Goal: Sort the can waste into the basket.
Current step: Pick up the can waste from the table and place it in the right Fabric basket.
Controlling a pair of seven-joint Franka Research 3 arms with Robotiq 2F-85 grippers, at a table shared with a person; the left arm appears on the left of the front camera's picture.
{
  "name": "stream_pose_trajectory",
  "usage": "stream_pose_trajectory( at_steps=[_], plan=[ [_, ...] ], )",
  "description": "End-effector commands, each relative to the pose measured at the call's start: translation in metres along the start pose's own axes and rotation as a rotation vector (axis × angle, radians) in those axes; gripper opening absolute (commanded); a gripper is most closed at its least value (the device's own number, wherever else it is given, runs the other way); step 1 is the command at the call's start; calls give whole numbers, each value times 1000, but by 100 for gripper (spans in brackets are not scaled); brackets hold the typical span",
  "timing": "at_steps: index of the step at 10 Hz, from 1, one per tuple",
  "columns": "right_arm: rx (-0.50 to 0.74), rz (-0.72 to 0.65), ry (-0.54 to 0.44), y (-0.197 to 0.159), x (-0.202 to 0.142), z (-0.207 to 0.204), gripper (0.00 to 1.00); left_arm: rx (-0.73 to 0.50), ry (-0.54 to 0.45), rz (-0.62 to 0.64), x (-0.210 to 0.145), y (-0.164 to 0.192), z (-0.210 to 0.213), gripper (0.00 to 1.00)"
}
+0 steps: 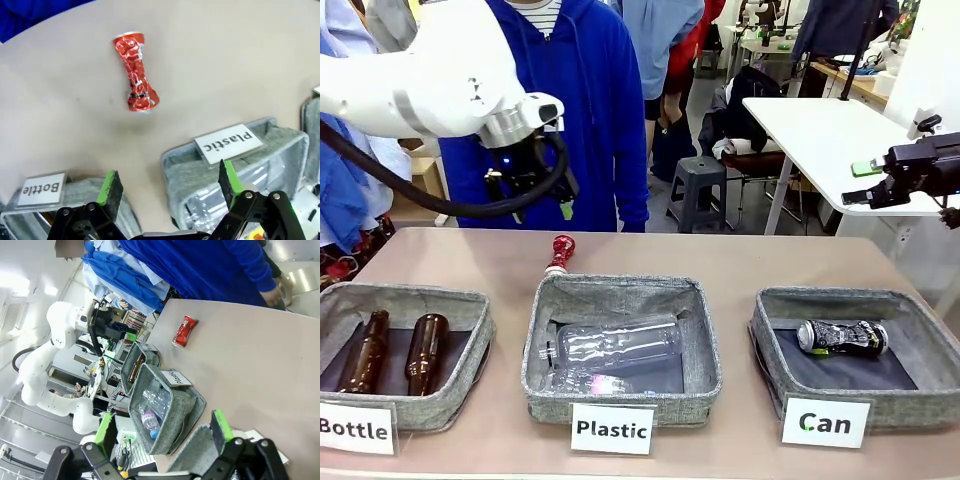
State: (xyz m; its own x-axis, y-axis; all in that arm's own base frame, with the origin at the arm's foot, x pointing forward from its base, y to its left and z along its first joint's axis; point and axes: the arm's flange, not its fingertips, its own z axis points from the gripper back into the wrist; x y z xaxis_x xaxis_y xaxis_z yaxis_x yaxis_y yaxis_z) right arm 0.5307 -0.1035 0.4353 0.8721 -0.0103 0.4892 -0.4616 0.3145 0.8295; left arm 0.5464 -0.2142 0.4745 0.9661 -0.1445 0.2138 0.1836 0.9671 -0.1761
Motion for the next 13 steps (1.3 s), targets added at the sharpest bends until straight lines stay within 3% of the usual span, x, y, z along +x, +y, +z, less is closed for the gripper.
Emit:
stream_pose_trajectory(
  at_steps=[1, 7, 9, 10, 13],
  plan=[
    [-16, 18, 3, 3, -1, 0, 100, -24, -32, -6, -7, 9, -8, 100],
    [-16, 18, 3, 3, -1, 0, 100, 3, -45, 55, 7, 12, -27, 100],
    [-16, 18, 3, 3, -1, 0, 100, 21, -25, 110, 22, 14, -57, 100],
    [-16, 18, 3, 3, -1, 0, 100, 73, -61, 154, 27, 12, -75, 100],
    [-16, 18, 3, 3, -1, 0, 100, 107, -13, 199, 46, 18, -123, 100]
  ],
)
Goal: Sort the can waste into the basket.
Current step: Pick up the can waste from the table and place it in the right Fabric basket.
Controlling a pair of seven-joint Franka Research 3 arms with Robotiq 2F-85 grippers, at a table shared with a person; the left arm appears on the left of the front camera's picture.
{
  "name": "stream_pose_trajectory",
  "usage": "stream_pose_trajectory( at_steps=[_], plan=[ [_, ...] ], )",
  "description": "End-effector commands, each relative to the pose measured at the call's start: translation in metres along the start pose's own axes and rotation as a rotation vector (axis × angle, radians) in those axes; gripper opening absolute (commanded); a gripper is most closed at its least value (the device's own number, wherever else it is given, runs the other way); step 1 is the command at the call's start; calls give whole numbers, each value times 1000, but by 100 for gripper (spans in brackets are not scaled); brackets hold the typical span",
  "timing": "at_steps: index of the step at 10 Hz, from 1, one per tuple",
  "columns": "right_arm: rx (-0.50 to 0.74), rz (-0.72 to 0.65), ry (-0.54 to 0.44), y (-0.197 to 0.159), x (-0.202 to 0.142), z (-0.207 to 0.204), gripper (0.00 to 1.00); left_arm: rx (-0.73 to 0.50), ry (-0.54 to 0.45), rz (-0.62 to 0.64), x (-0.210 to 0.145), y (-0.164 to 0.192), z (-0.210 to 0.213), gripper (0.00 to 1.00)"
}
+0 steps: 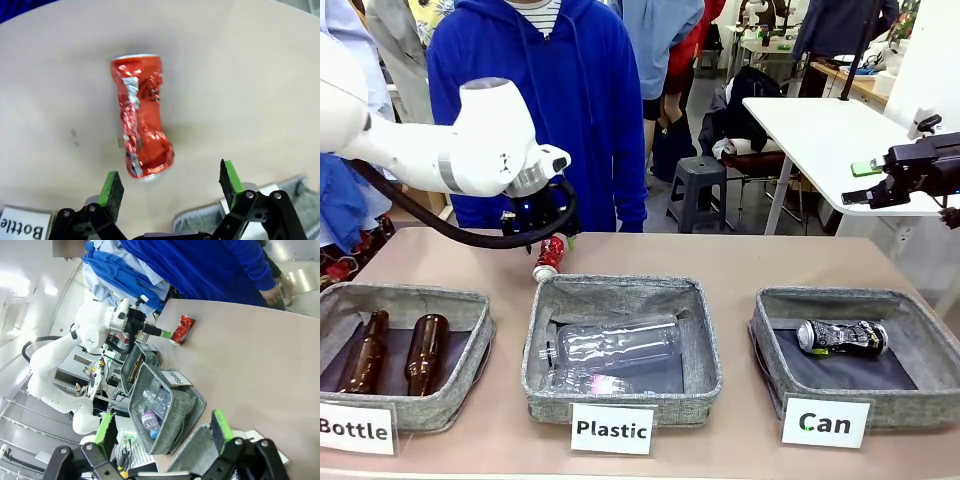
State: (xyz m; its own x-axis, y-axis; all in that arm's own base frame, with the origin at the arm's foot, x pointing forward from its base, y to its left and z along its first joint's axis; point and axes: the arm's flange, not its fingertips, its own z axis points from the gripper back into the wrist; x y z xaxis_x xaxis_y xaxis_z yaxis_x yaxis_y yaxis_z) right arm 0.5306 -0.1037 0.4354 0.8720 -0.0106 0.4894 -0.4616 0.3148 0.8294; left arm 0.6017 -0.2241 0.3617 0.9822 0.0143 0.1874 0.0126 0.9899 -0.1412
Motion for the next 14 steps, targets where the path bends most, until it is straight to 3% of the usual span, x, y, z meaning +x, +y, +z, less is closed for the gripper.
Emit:
stream_pose_trajectory(
  at_steps=[1, 7, 8, 9, 10, 12, 13, 14],
  plan=[
    [-16, 18, 4, 3, -1, 0, 100, 36, 17, 37, 19, -4, -17, 100],
    [-16, 18, 4, 3, -1, 0, 100, 137, 18, 95, 29, 5, -54, 100],
    [-16, 18, 4, 3, -1, 0, 100, 151, 1, 110, 30, 5, -55, 54],
    [-16, 18, 4, 3, -1, 0, 100, 158, -5, 118, 30, 6, -55, 42],
    [-16, 18, 4, 3, -1, 0, 100, 162, -11, 115, 31, 6, -55, 0],
    [-16, 18, 4, 3, -1, 0, 100, 164, -21, 117, 30, 6, -54, 0],
    [-16, 18, 4, 3, -1, 0, 100, 166, -26, 119, 29, 5, -54, 15],
    [-16, 18, 4, 3, -1, 0, 100, 167, -28, 117, 30, 5, -53, 6]
  ],
)
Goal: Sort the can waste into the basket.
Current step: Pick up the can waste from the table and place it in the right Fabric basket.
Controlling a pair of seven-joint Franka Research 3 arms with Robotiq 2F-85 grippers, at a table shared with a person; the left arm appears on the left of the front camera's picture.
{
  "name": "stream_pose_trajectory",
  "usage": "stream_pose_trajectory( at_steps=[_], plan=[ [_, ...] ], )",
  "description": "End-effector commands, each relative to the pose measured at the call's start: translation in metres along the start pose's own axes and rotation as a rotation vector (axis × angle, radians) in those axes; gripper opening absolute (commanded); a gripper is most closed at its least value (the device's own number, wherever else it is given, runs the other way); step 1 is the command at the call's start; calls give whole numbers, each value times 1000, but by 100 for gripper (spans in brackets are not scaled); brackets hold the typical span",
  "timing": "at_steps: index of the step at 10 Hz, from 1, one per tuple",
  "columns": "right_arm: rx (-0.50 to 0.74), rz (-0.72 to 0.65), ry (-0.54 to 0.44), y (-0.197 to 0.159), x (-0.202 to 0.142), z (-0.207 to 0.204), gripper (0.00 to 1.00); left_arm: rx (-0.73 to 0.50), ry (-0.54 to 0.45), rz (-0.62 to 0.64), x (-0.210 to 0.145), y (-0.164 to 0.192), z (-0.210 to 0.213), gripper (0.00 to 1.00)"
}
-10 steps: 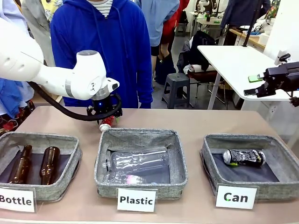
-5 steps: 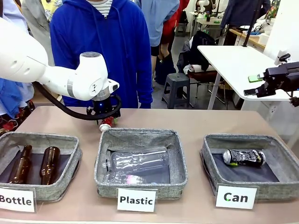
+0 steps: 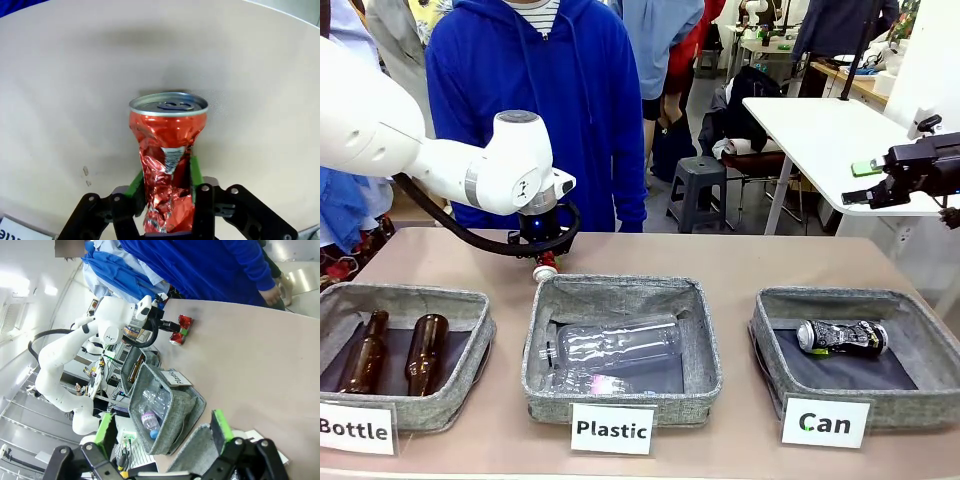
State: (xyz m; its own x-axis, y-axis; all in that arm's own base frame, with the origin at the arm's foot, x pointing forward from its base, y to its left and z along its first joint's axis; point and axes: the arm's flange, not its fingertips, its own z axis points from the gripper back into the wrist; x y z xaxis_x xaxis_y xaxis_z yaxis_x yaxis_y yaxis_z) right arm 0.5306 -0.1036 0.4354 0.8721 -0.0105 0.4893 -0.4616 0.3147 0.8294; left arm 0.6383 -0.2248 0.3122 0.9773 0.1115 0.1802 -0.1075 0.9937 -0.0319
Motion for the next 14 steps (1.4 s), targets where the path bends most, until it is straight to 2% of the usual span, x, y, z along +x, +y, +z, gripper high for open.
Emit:
stream_pose_trajectory(
  at_steps=[1, 3, 5, 6, 8, 9, 11, 13, 14],
  plan=[
    [-16, 18, 3, 3, -1, 0, 100, 38, -32, 19, 3, -1, 3, 0],
    [-16, 18, 3, 3, -1, 0, 100, 29, -42, 14, 3, 0, 10, 0],
    [-16, 18, 3, 3, -1, 0, 100, -51, -79, -15, -3, -1, 45, 0],
    [-16, 18, 3, 3, -1, 0, 100, -147, -74, -80, -15, -3, 81, 0],
    [-16, 18, 3, 3, -1, 0, 100, -304, -89, -258, -64, 5, 176, 0],
    [-16, 18, 3, 3, -1, 0, 100, -385, -76, -412, -89, 14, 208, 0],
    [-16, 18, 3, 3, -1, 0, 100, -476, 9, -753, -134, 30, 230, 0],
    [-16, 18, 3, 3, -1, 0, 100, -537, 102, -1420, -174, 56, 233, 0],
    [-16, 18, 3, 3, -1, 0, 100, -518, 82, -1612, -191, 65, 231, 0]
  ],
)
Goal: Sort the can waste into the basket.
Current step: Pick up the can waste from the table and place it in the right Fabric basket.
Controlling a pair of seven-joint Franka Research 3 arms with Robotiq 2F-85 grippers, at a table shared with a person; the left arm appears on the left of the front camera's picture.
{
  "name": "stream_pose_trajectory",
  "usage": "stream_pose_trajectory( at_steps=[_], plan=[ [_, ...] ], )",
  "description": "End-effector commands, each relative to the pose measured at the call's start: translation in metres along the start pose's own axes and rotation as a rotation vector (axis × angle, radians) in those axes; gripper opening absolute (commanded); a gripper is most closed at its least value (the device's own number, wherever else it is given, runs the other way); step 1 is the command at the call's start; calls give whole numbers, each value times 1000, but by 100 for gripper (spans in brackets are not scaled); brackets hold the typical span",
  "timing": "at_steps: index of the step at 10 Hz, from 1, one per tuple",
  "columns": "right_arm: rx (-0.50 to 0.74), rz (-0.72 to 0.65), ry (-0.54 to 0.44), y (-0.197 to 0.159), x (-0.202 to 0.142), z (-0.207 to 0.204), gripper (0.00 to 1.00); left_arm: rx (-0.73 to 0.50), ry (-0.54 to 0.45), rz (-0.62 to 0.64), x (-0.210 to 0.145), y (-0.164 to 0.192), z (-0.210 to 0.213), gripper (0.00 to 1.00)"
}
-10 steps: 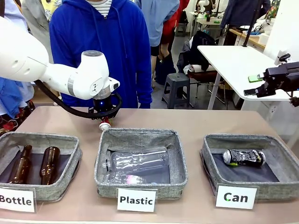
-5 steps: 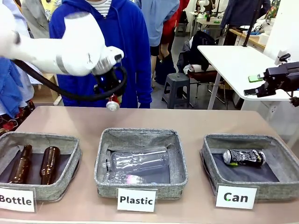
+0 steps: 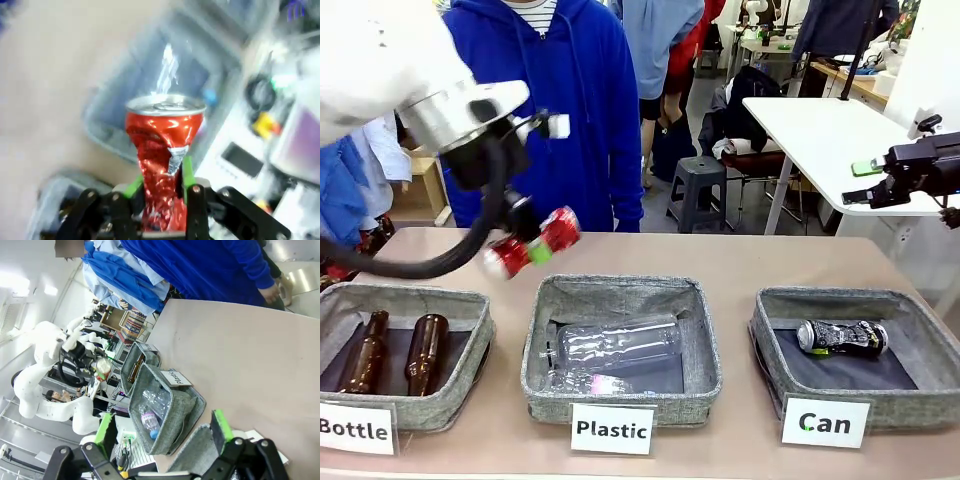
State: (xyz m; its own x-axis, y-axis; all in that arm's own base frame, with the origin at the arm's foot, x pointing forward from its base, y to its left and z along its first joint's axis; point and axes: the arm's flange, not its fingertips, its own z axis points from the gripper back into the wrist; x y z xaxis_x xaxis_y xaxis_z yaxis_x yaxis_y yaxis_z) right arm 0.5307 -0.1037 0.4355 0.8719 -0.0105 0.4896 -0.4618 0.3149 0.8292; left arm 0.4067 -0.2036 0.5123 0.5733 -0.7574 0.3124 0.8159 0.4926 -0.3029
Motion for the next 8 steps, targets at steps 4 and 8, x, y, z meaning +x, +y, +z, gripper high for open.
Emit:
stream_pose_trajectory(
  at_steps=[4, 8],
  plan=[
    [-15, 17, 4, 2, -1, 0, 100, -18, 69, -155, -23, 1, -5, 0],
    [-493, 0, 372, 109, -37, 46, 100, 101, -148, -407, 39, -33, -46, 26]
  ],
)
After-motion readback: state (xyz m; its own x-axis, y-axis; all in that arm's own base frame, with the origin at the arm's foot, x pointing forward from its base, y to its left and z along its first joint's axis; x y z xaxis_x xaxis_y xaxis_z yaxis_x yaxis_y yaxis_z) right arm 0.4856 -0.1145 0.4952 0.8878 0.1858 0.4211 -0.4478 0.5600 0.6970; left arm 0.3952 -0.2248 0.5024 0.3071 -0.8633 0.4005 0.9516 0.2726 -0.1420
